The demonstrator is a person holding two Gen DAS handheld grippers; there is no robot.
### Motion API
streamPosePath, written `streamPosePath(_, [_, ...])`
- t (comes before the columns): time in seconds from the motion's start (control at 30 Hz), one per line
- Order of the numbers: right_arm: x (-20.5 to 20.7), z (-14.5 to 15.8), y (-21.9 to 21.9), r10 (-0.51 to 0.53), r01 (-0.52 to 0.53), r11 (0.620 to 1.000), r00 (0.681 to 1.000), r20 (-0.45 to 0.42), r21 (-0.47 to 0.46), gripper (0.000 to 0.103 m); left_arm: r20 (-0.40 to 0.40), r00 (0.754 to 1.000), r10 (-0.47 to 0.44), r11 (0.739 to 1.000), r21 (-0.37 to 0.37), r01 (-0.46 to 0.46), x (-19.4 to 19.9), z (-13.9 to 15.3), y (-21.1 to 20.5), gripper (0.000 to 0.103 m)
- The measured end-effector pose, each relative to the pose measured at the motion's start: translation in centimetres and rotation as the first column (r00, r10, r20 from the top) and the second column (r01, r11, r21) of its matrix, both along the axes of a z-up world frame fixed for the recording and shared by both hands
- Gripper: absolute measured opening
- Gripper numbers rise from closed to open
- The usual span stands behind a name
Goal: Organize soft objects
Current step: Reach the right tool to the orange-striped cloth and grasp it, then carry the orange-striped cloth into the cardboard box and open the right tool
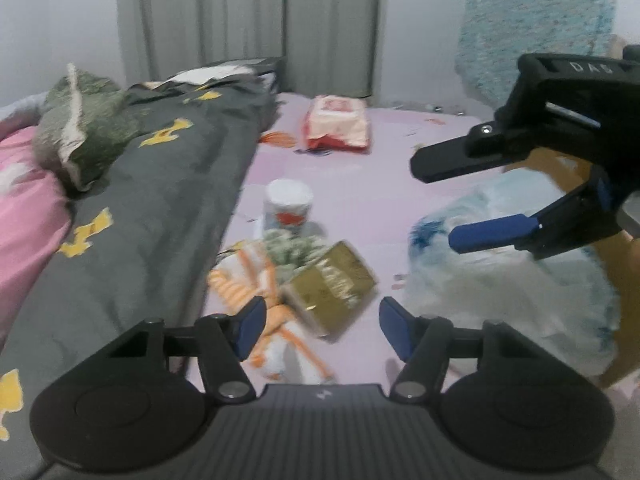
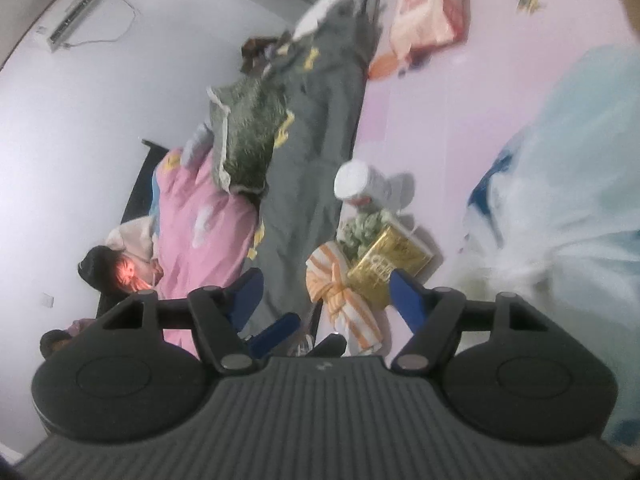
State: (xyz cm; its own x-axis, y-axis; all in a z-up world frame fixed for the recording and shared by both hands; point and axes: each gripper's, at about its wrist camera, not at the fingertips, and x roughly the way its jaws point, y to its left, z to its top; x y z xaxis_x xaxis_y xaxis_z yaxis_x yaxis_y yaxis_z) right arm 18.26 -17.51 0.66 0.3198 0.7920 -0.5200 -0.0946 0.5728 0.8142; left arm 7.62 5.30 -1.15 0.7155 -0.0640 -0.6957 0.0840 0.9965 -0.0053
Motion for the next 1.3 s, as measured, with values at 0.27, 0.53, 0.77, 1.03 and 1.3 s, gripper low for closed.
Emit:
streamPosePath(0.27, [0.9,-4.2,6.4,0.109,-0.110,0.994,0.990,-0.084,-0.005,0.053,-0.087,0.994,0.064,0.997,-0.040,-0.068,2.2,-2.0,3.0,0.054])
streamPosePath(0.53, [1.4,-7.7,9.8,0.123,-0.133,0.989,0.982,-0.145,-0.061,0.045,-0.172,0.982,0.080,0.993,-0.073,-0.094,4.2,-4.2,4.3,0.054])
streamPosePath(0.77, [1.8,-8.7,10.6,0.105,-0.118,0.989,0.986,-0.131,-0.090,0.044,-0.170,0.983,0.076,0.989,-0.115,-0.096,4.8,-5.0,4.5,0.045])
streamPosePath(1.03, [1.4,-9.6,10.6,0.123,-0.137,0.987,0.981,-0.147,-0.088,0.040,-0.177,0.983,0.043,0.990,-0.125,-0.066,3.5,-4.1,4.2,0.041])
streamPosePath(1.3, [-1.3,-6.5,8.7,0.139,-0.141,0.990,0.986,-0.087,-0.007,0.036,-0.088,0.996,0.012,0.996,-0.089,-0.020,0.3,0.1,2.6,0.041])
